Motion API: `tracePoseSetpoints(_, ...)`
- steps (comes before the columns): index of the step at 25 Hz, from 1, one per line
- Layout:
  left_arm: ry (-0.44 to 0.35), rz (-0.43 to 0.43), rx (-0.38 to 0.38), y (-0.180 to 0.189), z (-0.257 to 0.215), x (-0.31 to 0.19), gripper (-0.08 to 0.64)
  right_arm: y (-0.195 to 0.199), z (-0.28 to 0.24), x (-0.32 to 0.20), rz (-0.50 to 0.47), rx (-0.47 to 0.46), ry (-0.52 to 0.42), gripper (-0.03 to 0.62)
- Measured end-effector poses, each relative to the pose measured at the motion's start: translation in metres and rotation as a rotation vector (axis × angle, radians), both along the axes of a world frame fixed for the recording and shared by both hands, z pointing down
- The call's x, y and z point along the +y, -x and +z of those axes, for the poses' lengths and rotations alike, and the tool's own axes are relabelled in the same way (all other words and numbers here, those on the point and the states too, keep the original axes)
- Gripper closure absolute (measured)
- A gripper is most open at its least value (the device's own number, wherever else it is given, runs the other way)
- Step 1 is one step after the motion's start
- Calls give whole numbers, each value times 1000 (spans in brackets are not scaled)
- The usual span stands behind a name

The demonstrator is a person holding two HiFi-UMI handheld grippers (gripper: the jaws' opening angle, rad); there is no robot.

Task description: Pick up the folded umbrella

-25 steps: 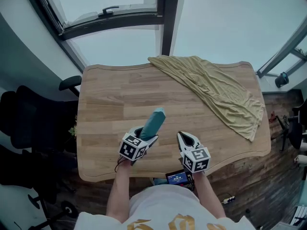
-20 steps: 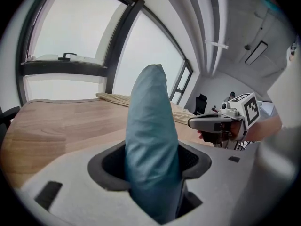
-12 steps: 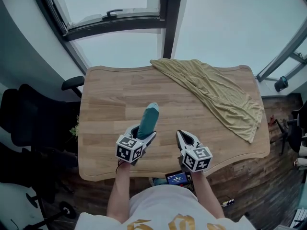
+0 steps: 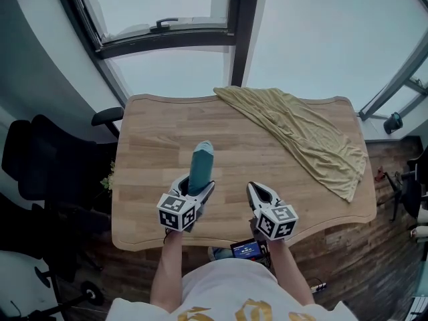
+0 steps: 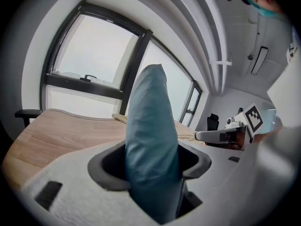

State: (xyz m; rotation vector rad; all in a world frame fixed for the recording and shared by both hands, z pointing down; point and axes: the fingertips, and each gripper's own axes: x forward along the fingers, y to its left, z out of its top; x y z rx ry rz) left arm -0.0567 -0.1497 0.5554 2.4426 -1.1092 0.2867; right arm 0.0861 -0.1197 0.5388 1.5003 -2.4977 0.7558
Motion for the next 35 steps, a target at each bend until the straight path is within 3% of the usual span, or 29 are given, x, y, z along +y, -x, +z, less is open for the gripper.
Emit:
tracePoseSetpoints(13,-102,-34,20,8,-30,14,272,6,-11,12,-25,22,-34,583)
tracePoseSetpoints(19,-138,-49,25,13,-41,24,272,12,-12,20,-50,77,-55,583)
tracePoseSetpoints(24,-161,-85,65,22,-52,33,272,14,-19,27,-86,197,-122,583)
tracePoseSetpoints(35,-233,-136,71,39,-77,59,272,21,-37,37,-88,182,-180,583)
